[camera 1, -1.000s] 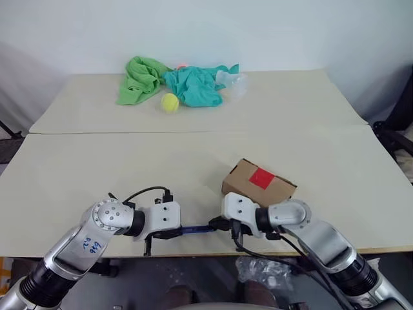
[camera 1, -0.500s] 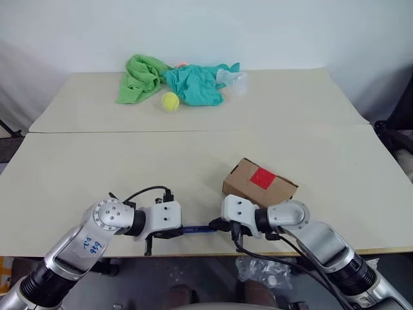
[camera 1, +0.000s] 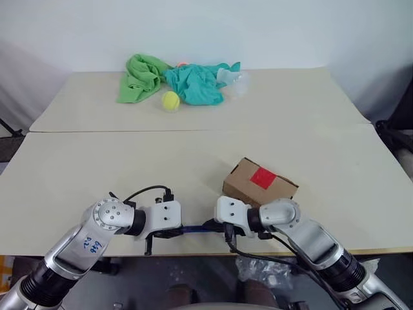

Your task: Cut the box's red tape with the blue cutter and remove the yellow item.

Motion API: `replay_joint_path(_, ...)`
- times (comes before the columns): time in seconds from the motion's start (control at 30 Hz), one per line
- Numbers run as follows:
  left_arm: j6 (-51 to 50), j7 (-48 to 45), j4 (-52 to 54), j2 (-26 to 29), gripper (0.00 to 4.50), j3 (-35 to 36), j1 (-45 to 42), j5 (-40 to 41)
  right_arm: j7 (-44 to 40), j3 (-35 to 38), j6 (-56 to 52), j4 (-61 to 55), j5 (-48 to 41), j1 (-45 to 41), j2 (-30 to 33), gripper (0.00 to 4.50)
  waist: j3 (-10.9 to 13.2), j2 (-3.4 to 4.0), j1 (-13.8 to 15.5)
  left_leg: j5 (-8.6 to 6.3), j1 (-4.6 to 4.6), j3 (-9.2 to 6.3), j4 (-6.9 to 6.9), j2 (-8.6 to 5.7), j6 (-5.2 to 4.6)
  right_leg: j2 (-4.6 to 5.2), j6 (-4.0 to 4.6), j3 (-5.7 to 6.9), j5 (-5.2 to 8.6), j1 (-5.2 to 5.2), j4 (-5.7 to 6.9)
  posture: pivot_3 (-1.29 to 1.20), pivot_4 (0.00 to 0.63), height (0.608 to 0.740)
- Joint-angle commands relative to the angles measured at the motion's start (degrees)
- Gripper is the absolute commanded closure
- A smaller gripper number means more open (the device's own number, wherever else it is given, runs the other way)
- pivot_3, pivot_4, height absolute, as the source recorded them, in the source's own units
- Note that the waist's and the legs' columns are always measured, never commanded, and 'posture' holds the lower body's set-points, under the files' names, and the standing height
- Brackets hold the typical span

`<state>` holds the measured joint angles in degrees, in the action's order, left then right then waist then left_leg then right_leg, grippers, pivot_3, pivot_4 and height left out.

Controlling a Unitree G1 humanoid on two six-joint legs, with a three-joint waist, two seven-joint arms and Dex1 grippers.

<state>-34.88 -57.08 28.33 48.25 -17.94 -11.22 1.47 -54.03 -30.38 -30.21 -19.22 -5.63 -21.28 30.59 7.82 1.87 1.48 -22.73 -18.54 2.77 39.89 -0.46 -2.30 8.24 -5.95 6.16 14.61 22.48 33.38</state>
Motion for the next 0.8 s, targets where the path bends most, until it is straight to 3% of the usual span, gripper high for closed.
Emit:
replay_joint_path(0.03,-1.4,0.8,-3.0,-0.6,4.07,-4.2,1.6,-1.9,-0.6,-2.4,0.6,2.3,1.0,-0.6,-1.6,4.47,0.0,0.02,0.0,0.00,0.02,0.00,-0.02,0.00,0.00,0.00,-0.01,0.00,0.00,0.00,-0.01,0.00,0.150,0.740)
replay_joint_path(0.53,-1.2,0.7,-3.2,-0.5,4.07,-4.2,1.2,-2.1,-1.4,-3.2,2.6,5.2,2.3,-2.4,-3.9,4.47,0.4,0.37,0.1,0.05,0.01,-0.17,-0.22,0.00,0.10,0.04,-0.09,0.15,0.00,0.04,-0.15,0.00,0.150,0.740)
replay_joint_path(0.8,0.9,1.8,-4.3,-1.4,4.07,-2.9,1.4,-2.0,-1.2,2.1,-1.2,1.8,-1.8,-2.2,-3.6,4.47,0.5,0.42,0.2,0.10,-0.16,-0.36,-0.29,-0.01,0.14,0.05,-0.13,0.30,-0.03,0.03,-0.45,0.00,0.150,0.740)
